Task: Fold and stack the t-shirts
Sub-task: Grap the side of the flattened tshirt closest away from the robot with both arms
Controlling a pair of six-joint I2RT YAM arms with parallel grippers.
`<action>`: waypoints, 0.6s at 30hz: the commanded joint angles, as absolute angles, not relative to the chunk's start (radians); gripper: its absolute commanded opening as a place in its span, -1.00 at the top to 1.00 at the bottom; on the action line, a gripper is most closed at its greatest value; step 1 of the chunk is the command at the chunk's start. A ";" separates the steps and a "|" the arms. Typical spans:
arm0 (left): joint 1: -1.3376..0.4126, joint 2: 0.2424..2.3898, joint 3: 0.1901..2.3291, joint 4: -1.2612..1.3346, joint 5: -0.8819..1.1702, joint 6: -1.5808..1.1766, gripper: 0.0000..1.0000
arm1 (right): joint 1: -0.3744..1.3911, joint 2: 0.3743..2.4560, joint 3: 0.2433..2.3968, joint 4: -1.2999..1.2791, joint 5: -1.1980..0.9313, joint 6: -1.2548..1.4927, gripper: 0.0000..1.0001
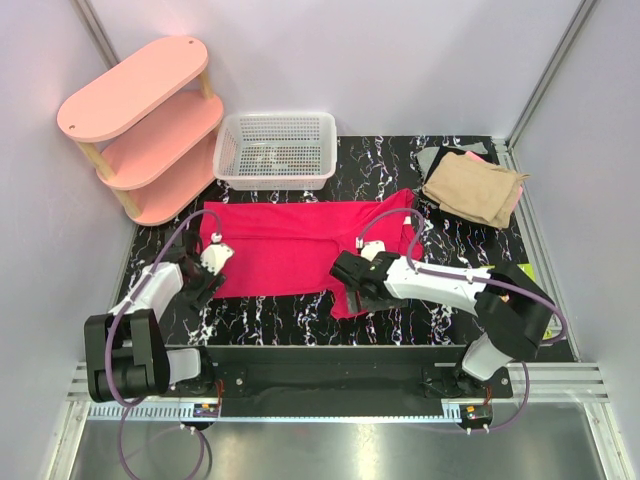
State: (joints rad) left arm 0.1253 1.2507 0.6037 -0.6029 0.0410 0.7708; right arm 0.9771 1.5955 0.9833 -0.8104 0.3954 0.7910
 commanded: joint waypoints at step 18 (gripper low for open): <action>0.129 1.229 0.716 -0.729 0.218 0.755 -0.50 | 0.896 1.672 0.937 -0.696 0.350 0.799 -0.91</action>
State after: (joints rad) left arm 0.1261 1.2266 0.6544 -0.6895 0.1337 0.7612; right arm 0.9020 1.6508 0.9680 -0.7437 0.3538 0.7898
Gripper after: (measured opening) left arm 0.744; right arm 0.953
